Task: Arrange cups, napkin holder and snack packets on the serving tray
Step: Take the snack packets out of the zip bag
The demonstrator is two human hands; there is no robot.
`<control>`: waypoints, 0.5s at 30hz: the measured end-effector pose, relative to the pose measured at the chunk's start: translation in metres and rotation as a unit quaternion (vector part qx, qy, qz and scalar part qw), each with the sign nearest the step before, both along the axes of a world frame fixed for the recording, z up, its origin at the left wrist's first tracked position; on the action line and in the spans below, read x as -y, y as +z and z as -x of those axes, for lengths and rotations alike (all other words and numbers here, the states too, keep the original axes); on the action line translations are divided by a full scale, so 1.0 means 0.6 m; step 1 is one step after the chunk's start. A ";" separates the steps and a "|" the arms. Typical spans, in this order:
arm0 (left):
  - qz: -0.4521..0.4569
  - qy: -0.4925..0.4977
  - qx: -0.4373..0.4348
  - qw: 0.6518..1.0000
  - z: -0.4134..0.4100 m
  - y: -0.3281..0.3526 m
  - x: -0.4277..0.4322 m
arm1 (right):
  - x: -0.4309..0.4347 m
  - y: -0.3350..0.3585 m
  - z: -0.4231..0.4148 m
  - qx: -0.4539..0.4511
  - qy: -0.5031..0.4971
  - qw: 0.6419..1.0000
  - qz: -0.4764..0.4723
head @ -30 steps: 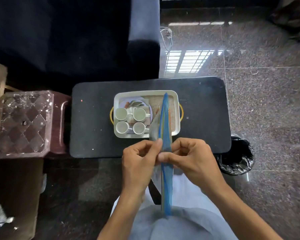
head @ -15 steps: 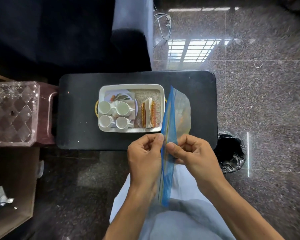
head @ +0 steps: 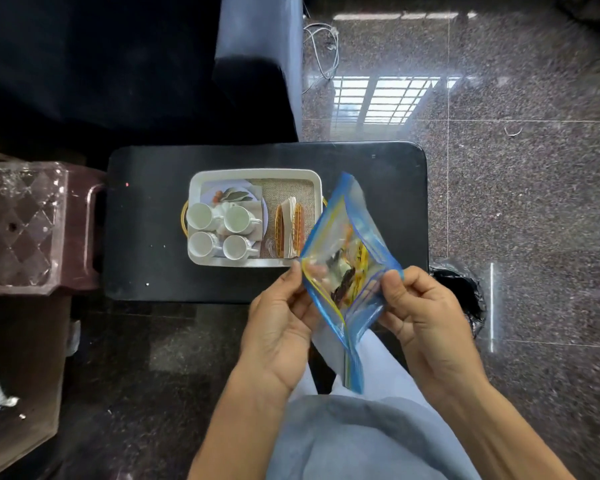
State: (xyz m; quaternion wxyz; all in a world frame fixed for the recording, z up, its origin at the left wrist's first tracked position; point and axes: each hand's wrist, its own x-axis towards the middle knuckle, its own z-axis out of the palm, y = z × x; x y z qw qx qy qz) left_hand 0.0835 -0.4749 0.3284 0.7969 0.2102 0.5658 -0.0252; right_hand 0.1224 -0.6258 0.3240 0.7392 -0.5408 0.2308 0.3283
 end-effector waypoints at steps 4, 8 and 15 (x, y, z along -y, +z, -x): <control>-0.006 0.045 -0.009 0.999 0.001 -0.008 -0.056 | 0.030 0.007 -0.027 0.004 -0.059 0.998 0.000; -0.009 0.049 0.007 0.999 -0.004 -0.011 -0.080 | 0.040 0.010 -0.042 0.016 -0.052 0.999 0.006; -0.115 -0.088 0.028 0.989 -0.001 -0.005 -0.037 | 0.009 0.027 -0.036 0.123 0.062 0.990 -0.012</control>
